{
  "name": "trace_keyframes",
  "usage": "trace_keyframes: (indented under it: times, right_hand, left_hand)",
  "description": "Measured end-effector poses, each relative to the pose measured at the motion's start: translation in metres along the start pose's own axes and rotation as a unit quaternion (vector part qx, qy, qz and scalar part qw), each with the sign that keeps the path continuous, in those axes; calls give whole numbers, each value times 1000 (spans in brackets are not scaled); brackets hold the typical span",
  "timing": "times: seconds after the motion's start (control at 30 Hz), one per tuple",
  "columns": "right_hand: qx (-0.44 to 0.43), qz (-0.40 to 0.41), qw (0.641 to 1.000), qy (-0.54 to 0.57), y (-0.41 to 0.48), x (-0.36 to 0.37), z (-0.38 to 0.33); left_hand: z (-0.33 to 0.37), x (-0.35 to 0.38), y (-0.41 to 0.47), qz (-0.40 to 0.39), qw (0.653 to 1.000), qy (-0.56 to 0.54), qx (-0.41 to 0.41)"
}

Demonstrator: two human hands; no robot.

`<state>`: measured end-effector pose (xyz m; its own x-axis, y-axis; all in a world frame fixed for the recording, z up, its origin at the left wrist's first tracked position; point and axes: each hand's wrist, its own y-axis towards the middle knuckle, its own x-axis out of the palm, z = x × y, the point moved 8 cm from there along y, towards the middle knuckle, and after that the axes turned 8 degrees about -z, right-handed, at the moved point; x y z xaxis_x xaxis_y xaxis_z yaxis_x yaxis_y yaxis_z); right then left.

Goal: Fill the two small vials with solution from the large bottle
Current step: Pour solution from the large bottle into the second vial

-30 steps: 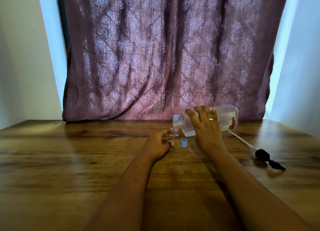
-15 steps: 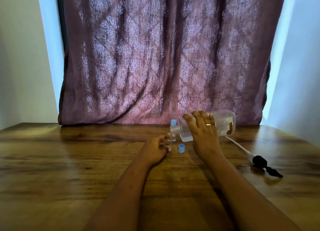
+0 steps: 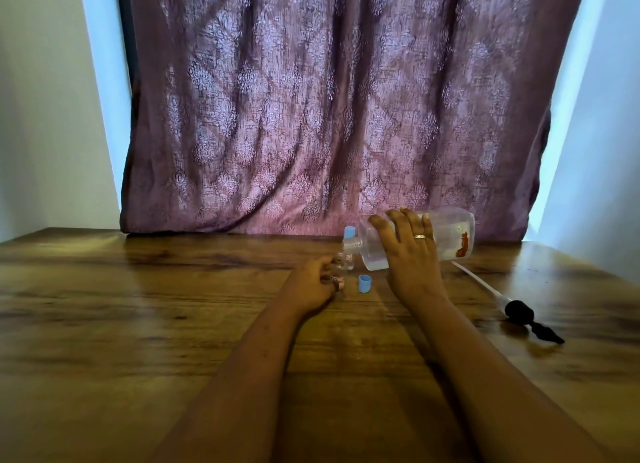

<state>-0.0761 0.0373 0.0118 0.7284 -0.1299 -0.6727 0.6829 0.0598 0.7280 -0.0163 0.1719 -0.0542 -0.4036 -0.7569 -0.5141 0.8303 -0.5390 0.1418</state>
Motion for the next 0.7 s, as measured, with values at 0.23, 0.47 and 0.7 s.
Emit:
trace_keyframes:
  times: [0.23, 0.47, 0.7]
  right_hand:
    - [0, 7, 1000, -3, 0, 0, 0]
    - [2, 2, 1000, -9, 0, 1, 0]
    - [0, -4, 1000, -5, 0, 2, 1]
  left_hand:
    - [-1, -1, 1, -6, 1000, 1, -4]
    - [-4, 0, 3, -4, 1000, 4, -6]
    - [-6, -1, 4, -1, 1000, 13, -4]
